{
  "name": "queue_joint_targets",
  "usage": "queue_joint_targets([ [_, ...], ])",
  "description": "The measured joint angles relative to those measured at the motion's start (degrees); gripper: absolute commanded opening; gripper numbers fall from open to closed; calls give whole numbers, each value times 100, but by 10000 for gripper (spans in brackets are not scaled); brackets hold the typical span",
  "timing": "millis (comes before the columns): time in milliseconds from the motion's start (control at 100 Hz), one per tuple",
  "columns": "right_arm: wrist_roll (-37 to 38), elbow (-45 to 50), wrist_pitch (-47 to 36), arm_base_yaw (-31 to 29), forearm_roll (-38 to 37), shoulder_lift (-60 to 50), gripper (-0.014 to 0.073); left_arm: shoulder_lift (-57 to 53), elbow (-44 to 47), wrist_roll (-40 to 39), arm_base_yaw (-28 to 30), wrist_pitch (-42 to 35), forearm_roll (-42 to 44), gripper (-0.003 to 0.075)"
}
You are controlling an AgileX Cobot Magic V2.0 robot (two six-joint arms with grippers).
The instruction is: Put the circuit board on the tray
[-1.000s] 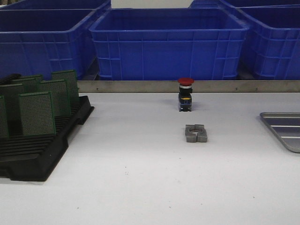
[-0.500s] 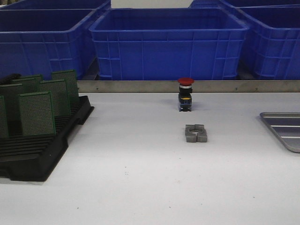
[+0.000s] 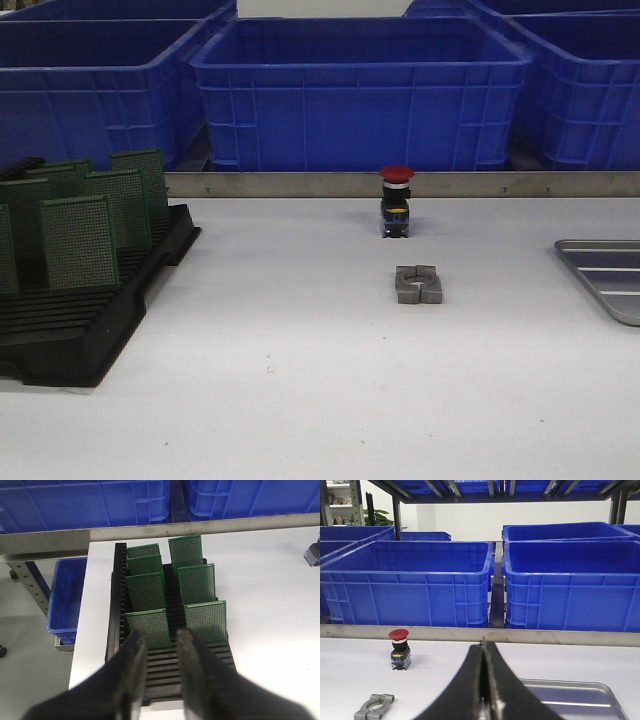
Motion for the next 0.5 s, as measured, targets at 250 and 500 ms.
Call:
queue_joint_targets([
  [250,0,0,0,0,0,0,-69,0,-9,0,0,-12,-12,565],
  [500,0,0,0,0,0,0,-69,99,-124,141,0,-286,-159,565],
])
